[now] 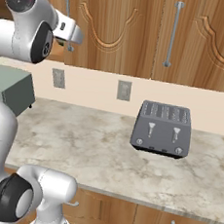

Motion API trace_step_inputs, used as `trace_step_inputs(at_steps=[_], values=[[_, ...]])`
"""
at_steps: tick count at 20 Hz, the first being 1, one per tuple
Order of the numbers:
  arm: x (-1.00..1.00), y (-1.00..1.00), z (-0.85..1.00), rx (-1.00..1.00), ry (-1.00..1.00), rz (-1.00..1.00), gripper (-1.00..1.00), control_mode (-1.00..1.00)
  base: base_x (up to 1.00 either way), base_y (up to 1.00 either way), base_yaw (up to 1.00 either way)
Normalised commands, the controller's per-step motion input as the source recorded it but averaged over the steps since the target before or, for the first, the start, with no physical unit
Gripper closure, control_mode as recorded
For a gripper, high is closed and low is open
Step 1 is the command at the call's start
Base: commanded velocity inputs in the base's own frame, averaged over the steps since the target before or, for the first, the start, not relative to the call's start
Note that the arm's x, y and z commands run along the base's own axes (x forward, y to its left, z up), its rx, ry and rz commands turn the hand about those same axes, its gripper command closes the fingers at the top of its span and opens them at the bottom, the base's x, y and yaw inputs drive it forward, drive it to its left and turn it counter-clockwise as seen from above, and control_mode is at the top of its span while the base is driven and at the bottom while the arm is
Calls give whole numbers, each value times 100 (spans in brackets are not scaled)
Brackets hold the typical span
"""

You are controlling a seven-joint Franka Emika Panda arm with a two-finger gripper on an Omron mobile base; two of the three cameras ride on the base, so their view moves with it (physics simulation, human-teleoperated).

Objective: Move the bowls from the cabinet to the plates on the dining table.

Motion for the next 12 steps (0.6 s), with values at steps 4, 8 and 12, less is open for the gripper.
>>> trace_step_inputs(at_steps=[4, 8, 12], values=[[15, 0, 0, 1, 0, 0, -100, -100, 0, 0, 0], [22, 0, 0, 0, 0, 0, -100, -100, 0, 0, 0], [34, 0, 0, 0, 0, 0, -100, -100, 0, 0, 0]])
